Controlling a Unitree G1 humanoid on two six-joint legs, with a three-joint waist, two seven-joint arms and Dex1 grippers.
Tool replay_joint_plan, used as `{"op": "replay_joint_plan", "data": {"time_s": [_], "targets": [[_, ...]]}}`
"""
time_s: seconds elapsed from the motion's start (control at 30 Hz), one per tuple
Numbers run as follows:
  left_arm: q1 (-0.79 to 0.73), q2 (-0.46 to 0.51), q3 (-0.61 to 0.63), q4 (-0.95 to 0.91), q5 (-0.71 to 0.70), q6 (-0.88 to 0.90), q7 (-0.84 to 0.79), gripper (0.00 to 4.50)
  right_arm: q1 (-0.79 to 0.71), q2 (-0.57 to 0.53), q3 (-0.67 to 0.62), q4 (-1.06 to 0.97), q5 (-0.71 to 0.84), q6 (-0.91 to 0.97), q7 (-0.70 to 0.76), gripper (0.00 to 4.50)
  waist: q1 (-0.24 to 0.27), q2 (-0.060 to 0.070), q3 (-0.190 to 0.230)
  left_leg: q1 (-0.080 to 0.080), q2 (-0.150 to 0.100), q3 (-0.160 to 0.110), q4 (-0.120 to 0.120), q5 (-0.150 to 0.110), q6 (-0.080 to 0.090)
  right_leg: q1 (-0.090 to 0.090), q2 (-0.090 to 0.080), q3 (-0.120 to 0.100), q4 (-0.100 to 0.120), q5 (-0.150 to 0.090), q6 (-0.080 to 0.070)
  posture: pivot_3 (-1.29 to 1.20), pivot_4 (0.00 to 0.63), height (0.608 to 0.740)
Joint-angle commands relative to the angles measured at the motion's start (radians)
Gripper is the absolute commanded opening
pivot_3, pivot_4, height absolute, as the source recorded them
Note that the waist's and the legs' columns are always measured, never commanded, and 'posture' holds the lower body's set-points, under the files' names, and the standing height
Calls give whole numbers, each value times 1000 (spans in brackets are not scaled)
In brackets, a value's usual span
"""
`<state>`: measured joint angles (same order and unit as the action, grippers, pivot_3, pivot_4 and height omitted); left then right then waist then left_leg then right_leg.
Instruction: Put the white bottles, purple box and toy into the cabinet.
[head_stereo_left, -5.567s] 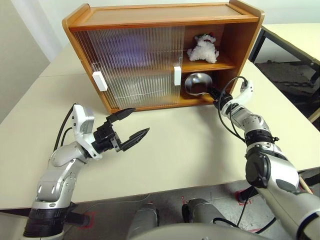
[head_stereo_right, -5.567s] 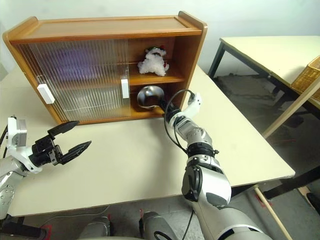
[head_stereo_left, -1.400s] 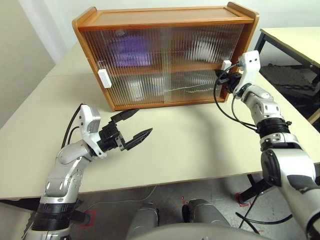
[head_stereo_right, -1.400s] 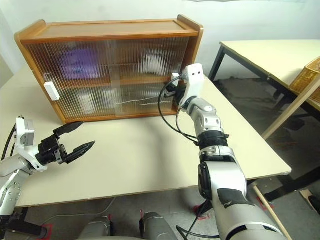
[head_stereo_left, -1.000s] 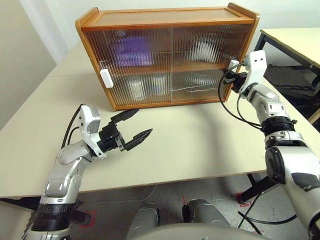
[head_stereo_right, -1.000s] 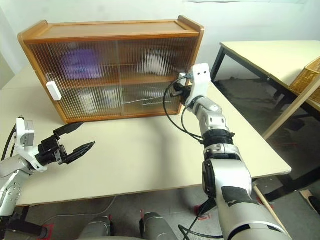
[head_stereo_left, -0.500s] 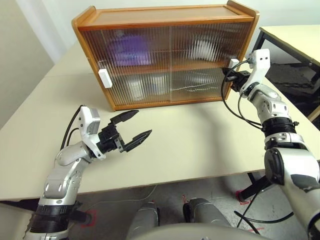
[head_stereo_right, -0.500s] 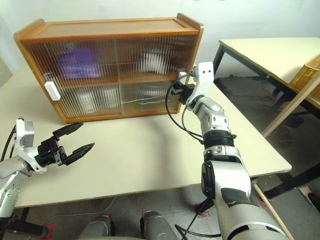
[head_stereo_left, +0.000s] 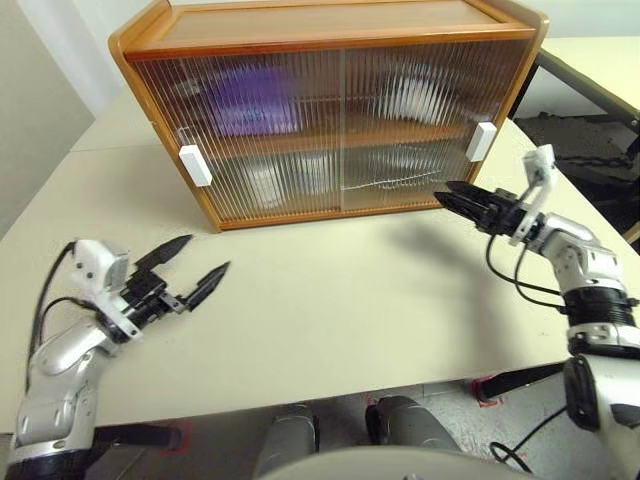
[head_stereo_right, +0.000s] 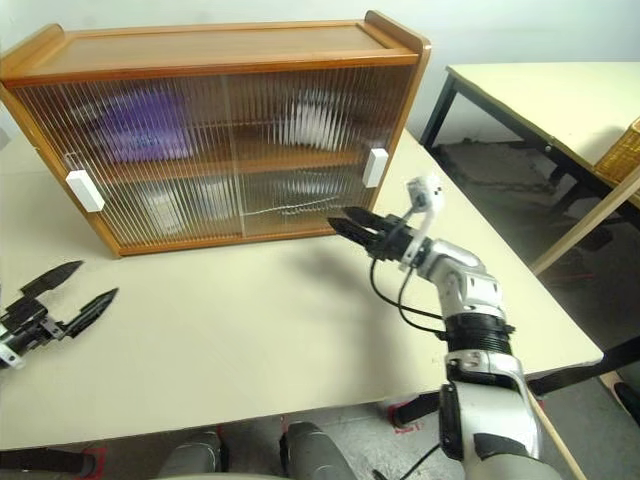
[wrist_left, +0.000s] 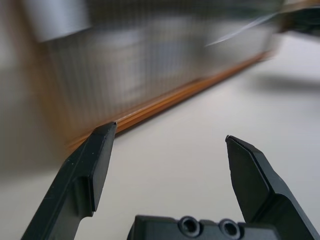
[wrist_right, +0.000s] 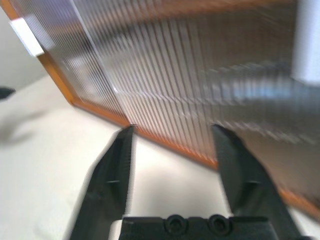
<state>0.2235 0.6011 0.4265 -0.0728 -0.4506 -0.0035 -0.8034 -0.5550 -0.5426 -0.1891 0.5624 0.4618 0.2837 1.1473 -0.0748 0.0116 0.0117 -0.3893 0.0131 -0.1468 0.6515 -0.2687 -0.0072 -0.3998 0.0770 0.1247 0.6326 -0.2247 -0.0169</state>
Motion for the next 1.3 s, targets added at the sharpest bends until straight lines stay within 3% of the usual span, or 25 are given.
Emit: {"op": "replay_joint_plan", "data": {"time_s": [0.03, 0.07, 0.23, 0.33, 0.5, 0.7, 0.97, 1.3], "targets": [[47, -12, 54, 27, 34, -31, 52, 4500, 56, -60, -34, 62, 1, -56, 88, 4293, 0, -1, 0, 1, 0, 0, 0, -1, 0, 1, 0, 0, 0, -1, 0, -95, 41, 740], [62, -12, 82, 46, 58, -35, 96, 4500, 71, -82, -50, 96, 5, -70, 112, 4482, 0, -1, 1, 3, 0, 0, 0, -2, 1, 3, 0, 0, 0, -2, 0, -95, 43, 740], [55, 3, 193, 158, 142, -76, 271, 4500, 63, -125, -126, 262, 16, -165, 141, 4482, -2, -3, 7, 10, 0, 0, 0, -6, 1, 8, 0, 1, 2, -9, -10, -75, 53, 740], [2, 6, 277, 239, 142, -89, 389, 4500, 31, -141, -180, 388, -9, -294, 41, 4482, -2, -6, 20, 20, 1, 0, 0, -5, 2, 16, 2, 1, 2, -8, -7, -69, 60, 740], [-36, -26, 290, 244, 145, -70, 475, 4500, 1, -148, -217, 516, -36, -416, -72, 4482, 2, -6, 35, 28, 0, -1, 0, -5, 2, 24, 2, 3, 3, -8, -5, -79, 80, 740], [-23, -41, 276, 260, 133, -81, 452, 4500, 13, -160, -222, 587, -76, -517, -161, 4482, 7, -7, 37, 24, 0, 0, 0, -5, 2, 20, 2, 3, 4, -5, -12, -75, 59, 740], [-41, -45, 276, 277, 114, -104, 447, 4500, -17, -144, -256, 639, -80, -581, -244, 4482, 10, -9, 30, 24, 1, 1, -1, -11, 2, 21, 2, 2, 2, -4, -4, -45, 8, 740], [-20, -6, 277, 259, 108, -89, 410, 4500, -28, -145, -235, 641, -115, -605, -201, 4482, 10, -9, 27, 26, 2, 1, 6, -9, 4, 24, 2, 2, 2, -2, -7, -73, 38, 740]]}}
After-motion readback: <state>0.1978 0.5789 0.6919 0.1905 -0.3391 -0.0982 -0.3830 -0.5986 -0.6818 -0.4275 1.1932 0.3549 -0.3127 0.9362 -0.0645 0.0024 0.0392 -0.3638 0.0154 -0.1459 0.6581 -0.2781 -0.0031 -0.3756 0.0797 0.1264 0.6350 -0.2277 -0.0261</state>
